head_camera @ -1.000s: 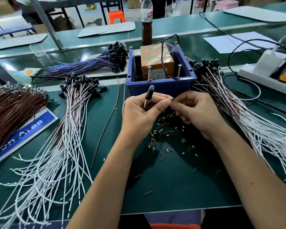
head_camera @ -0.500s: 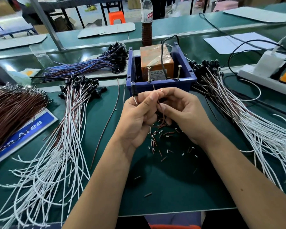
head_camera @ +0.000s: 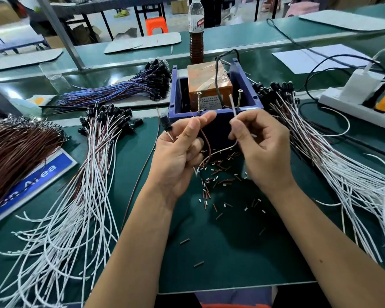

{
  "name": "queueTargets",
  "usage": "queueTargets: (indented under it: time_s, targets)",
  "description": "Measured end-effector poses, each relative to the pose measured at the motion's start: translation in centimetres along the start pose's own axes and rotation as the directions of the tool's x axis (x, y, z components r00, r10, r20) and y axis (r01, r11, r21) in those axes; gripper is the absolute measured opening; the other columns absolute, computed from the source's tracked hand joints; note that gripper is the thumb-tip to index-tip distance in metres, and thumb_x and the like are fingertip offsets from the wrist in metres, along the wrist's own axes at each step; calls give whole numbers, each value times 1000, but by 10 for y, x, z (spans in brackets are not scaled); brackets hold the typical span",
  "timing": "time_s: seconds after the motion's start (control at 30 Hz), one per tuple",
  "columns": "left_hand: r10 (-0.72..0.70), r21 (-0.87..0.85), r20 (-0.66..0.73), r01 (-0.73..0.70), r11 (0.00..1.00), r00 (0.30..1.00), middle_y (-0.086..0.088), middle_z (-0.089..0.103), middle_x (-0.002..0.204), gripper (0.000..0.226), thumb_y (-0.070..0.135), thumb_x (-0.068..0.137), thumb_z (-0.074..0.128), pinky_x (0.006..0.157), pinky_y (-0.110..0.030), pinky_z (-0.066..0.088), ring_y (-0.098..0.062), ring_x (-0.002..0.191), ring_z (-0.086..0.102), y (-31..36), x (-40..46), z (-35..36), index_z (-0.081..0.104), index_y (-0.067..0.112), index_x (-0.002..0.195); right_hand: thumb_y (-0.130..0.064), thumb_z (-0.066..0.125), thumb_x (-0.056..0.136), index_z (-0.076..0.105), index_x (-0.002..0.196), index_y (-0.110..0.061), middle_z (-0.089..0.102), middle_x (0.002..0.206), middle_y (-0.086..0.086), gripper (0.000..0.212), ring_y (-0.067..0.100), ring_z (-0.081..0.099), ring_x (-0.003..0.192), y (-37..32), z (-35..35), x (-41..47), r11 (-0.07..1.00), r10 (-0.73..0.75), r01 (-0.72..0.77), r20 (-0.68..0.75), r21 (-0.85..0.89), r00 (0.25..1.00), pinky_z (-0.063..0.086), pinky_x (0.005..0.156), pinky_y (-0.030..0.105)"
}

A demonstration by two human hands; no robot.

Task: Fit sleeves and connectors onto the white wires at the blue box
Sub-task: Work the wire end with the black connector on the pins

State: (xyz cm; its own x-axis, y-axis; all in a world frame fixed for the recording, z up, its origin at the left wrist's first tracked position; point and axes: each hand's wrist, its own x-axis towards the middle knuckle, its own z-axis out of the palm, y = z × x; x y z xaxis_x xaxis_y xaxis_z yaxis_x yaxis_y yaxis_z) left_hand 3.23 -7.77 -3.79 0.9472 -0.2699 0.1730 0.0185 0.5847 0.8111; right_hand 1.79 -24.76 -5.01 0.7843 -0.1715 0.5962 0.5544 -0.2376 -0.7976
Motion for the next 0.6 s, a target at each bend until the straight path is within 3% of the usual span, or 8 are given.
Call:
queueTargets:
  time_s: [0.1, 0.17, 0.37, 0.6]
  targets:
    - [48, 99, -45, -43, 994, 998, -3, 75, 85, 16, 28, 91, 65, 41, -13, 28, -1, 44, 32, -2, 1, 1, 79, 18, 89, -8, 65, 102, 69, 110, -13, 67, 78, -2, 9, 14, 67, 71, 0, -2, 0, 998, -49, 44, -162, -37, 985, 50, 68, 20]
    - [77, 155, -78, -64, 986, 994, -5, 73, 78, 17, 30, 87, 69, 42, -15, 27, -2, 43, 33, -4, 2, 3, 78, 17, 91, -7, 65, 101, 69, 117, -14, 66, 74, 0, 18, 17, 64, 67, 2, -2, -1, 993, -95, 75, -238, -93, 967, 48, 65, 20]
    - [153, 232, -214, -102, 967, 965, -5, 73, 73, 22, 27, 84, 72, 41, -17, 26, -4, 41, 32, -5, 4, 4, 59, 9, 80, -10, 63, 98, 75, 121, -13, 66, 71, -5, 26, 13, 61, 61, 8, -1, -1, 971, -107, 26, -333, -239, 937, 51, 59, 25]
    - [200, 254, -247, -135, 958, 948, -14, 75, 83, 12, 3, 93, 66, 44, -16, 27, -5, 45, 34, -3, 2, 3, 64, 10, 85, -9, 63, 96, 77, 119, -11, 65, 69, -7, 27, 13, 60, 59, 8, 1, -3, 955, -106, 15, -292, -297, 950, 53, 55, 34]
